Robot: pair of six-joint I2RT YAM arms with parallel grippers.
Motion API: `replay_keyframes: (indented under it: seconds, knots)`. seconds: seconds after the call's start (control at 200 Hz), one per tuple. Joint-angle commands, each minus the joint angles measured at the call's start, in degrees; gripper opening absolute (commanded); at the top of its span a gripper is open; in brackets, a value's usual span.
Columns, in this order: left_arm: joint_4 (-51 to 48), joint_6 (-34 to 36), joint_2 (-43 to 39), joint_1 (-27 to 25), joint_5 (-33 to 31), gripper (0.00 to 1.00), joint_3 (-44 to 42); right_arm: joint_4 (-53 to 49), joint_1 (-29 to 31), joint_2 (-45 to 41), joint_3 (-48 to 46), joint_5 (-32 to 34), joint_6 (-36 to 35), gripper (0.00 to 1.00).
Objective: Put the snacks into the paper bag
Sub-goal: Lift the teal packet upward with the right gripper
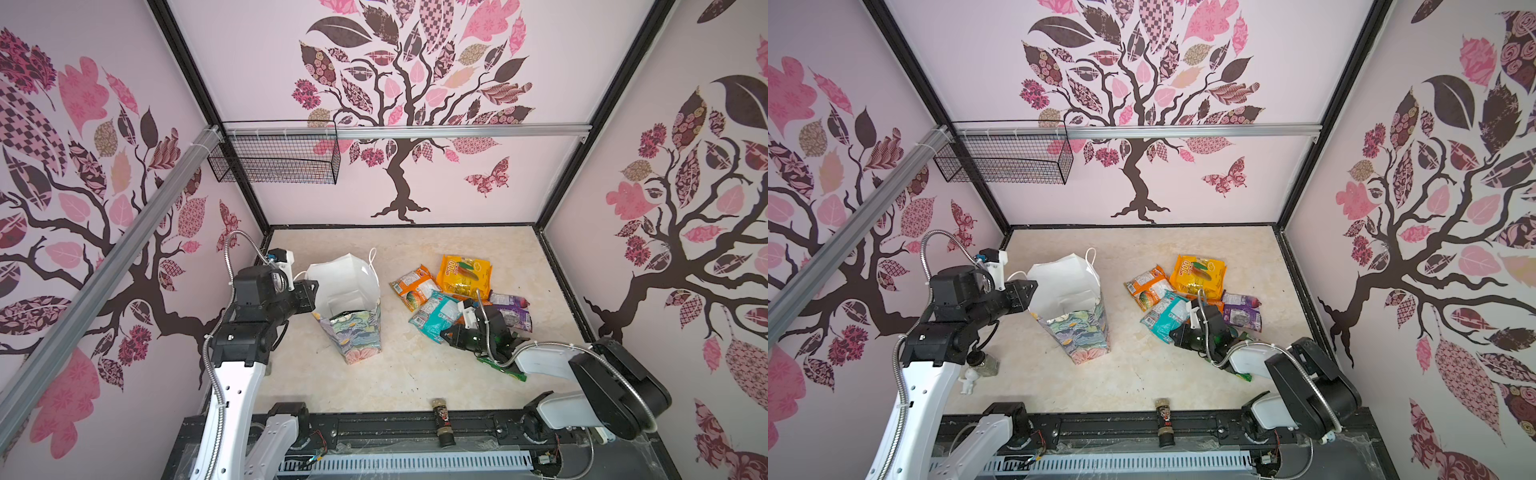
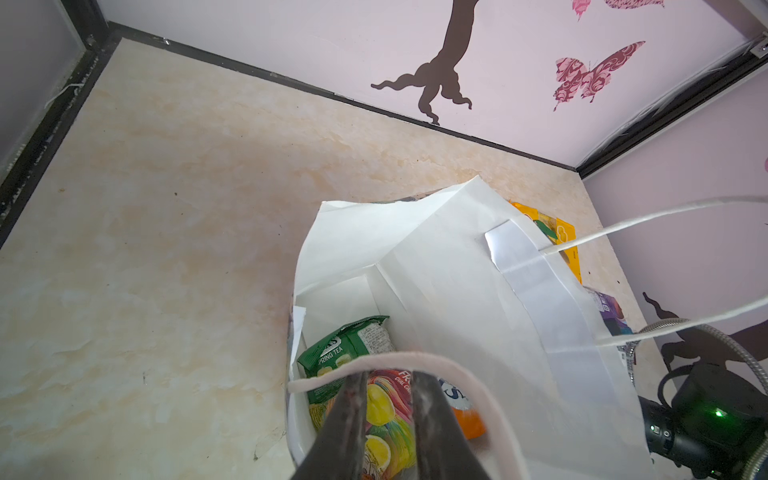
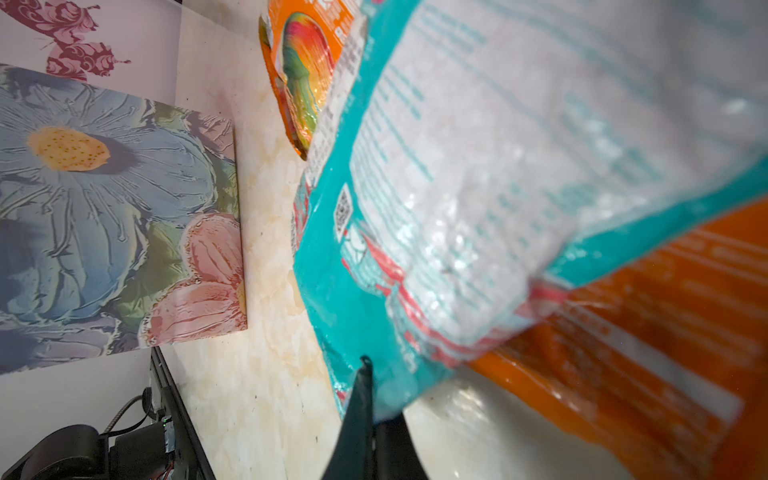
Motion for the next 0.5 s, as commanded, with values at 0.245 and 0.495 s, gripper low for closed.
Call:
replay_keyframes:
  seconds: [0.245,0.495]
  knots:
    - [1.6,0.3,-0.3,-0.1,0.5,0.24,-1.1,-14.1,0.0,-11.1,6.6,1.2,-5.2,0.0]
    - [1.6,0.3,0.1,-0.1,0.7,0.24,-1.1,-19.1,0.1,-13.6,9.8,0.9,-6.8,0.0]
